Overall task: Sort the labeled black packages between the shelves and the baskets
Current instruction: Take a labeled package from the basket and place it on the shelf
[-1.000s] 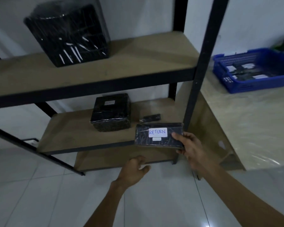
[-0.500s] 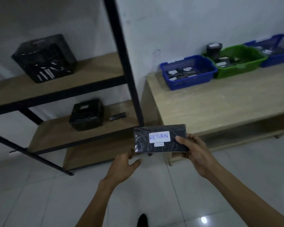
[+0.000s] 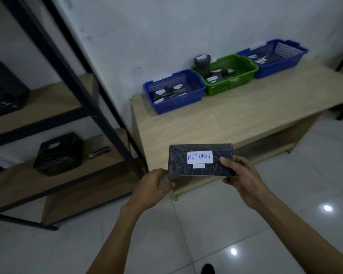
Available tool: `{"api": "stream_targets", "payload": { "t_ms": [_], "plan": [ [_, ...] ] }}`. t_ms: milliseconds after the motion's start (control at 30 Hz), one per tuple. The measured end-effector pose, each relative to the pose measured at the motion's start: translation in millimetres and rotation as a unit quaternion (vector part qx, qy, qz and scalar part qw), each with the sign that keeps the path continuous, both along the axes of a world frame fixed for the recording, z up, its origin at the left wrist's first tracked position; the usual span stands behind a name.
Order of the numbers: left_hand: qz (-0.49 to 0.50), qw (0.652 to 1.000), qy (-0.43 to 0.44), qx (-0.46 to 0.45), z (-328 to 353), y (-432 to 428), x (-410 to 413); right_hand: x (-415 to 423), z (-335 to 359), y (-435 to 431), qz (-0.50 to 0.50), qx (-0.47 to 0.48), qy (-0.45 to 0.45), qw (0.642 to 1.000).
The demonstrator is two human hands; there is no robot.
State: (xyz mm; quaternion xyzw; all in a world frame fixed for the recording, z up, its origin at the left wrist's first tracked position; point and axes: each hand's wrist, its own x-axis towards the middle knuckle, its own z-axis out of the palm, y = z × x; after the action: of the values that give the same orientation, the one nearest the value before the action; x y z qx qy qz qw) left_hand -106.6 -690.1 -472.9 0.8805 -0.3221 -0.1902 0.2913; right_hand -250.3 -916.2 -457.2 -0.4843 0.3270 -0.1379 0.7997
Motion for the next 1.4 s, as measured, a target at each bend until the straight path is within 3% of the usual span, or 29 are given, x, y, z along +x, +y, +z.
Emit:
{"api": "stream_targets", "payload": {
  "t_ms": [233,433,800,1400],
  "plan": [
    [-0.049,0.996,-0.003,0.069,9,-124,0,-26,1,-107,-0.078,0.017,0.0,0.997],
    [-0.027,0.997,-0.032,0.07,8,-238,-2,-35,-4,-221,-0.082,0.025,-0.011,0.996],
    [-0.024,0.998,0.013,0.057,17,-432,-20,-36,10,-430,-0.111,0.031,0.007,0.993],
    [-0.05,0.997,0.0,0.053,-6,-727,142,113,-8,-711,-0.152,0.03,0.057,0.986]
  ]
}}
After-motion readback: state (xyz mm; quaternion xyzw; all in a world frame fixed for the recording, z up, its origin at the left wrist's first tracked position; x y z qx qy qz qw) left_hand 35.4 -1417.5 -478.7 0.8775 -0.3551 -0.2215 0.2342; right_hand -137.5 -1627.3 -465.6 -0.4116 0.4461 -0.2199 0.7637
